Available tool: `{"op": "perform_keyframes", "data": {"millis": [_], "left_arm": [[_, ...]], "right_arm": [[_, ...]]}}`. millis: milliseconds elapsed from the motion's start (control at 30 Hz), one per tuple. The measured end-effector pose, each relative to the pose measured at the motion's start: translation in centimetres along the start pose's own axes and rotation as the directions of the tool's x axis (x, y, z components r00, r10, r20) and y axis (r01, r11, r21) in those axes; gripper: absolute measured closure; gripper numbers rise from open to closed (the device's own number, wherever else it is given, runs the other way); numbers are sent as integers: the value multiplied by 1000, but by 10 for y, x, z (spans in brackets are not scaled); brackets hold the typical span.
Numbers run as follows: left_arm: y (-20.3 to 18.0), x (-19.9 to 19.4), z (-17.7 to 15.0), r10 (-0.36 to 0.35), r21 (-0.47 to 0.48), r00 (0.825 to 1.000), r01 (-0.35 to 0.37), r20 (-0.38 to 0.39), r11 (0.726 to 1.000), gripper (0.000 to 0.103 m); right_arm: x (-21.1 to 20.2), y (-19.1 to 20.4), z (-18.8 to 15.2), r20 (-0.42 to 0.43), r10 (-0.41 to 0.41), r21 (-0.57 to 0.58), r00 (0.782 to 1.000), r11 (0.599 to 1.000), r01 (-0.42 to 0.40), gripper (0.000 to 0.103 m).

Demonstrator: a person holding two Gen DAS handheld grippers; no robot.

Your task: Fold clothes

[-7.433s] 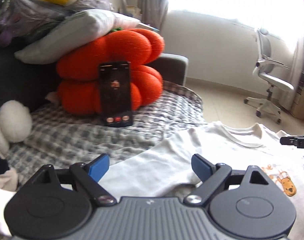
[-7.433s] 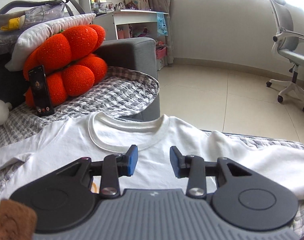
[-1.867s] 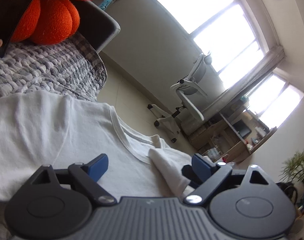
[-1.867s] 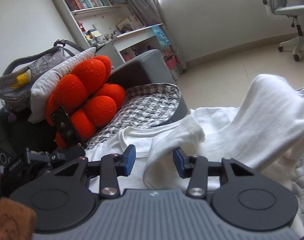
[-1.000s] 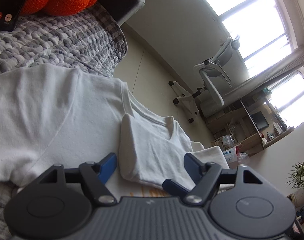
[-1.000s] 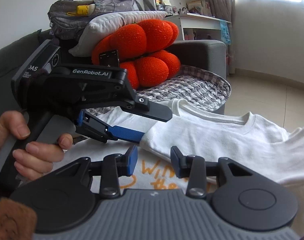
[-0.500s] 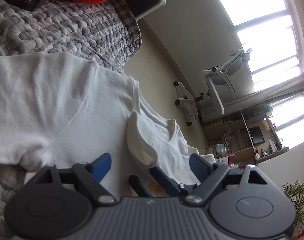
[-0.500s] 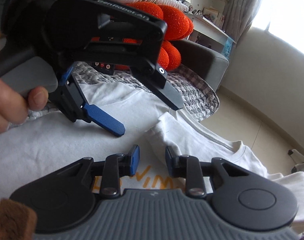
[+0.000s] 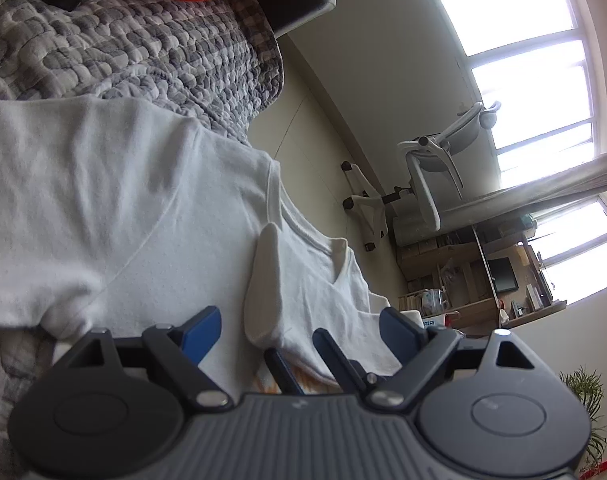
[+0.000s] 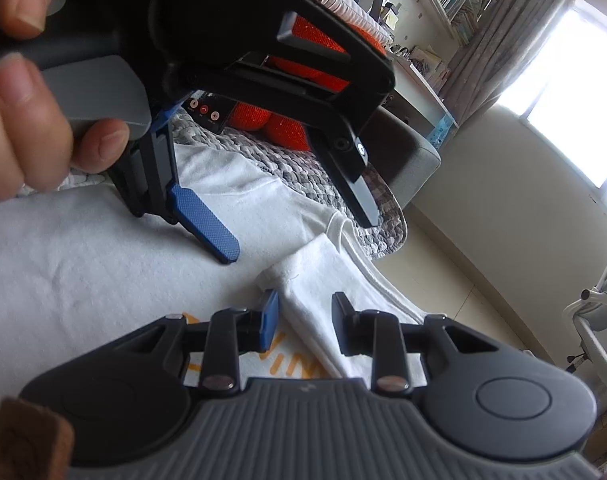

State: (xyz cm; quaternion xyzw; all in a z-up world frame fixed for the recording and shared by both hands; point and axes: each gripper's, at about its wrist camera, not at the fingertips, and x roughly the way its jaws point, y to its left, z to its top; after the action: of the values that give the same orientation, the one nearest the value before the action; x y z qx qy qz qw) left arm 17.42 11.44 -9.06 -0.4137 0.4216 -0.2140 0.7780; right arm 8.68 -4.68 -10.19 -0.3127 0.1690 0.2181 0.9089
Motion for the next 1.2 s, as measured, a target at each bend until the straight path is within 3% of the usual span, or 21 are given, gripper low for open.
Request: {"op": "perform_keyframes", "data": {"millis": [200, 267, 400, 567, 600, 667, 700, 733, 800, 867, 900, 967, 1200], "left_arm": [[3, 2, 2, -9, -17, 1000, 9, 1, 1000, 16], [3, 2, 2, -10, -21, 1000, 10, 2, 1000, 15], [1, 4, 1, -4, -23, 1000, 4, 0, 1000, 13], [-10, 11, 3, -29, -34, 1000, 29, -3, 999, 16], [-12, 12, 3, -16, -25, 1000, 16, 13, 1000, 20], [-18, 12, 3, 32, 6, 998, -32, 55, 999, 68], [-21, 12, 4, 57, 29, 996, -59, 75, 998, 78], [-24, 11, 4, 83, 58, 992, -89, 95, 994, 94], [-30, 8, 6, 122, 120, 986, -135, 114, 984, 94], [-33, 0, 8, 148, 168, 977, -173, 152, 970, 95], [-35, -6, 10, 157, 186, 971, -190, 177, 964, 95], [-37, -19, 15, 167, 209, 959, -216, 230, 954, 95], [-37, -56, 25, 187, 261, 926, -279, 330, 924, 95]], "right_arm": [[7, 0, 1, -4, 15, 21, 1000, 1000, -15, 75], [7, -5, 3, 4, 22, 62, 1000, 998, -22, 99], [-2, -27, 11, 40, 63, 190, 997, 979, -70, 99], [-18, -39, 21, 81, 126, 243, 989, 960, -142, 99], [-18, -39, 22, 85, 125, 246, 989, 959, -142, 99], [-19, -40, 23, 92, 123, 252, 988, 957, -142, 99], [-19, -40, 24, 96, 122, 255, 988, 956, -142, 98], [-20, -40, 25, 99, 121, 258, 988, 956, -143, 95], [-22, -44, 21, 103, 88, 273, 991, 955, -113, 84], [-29, -52, 12, 107, 25, 289, 994, 956, -55, 41], [-34, -57, 7, 108, -9, 297, 994, 955, -23, 36], [-41, -66, -4, 95, -74, 309, 993, 950, 41, 34], [-34, -99, -51, -120, -210, 253, 970, 939, 234, 34]]}}
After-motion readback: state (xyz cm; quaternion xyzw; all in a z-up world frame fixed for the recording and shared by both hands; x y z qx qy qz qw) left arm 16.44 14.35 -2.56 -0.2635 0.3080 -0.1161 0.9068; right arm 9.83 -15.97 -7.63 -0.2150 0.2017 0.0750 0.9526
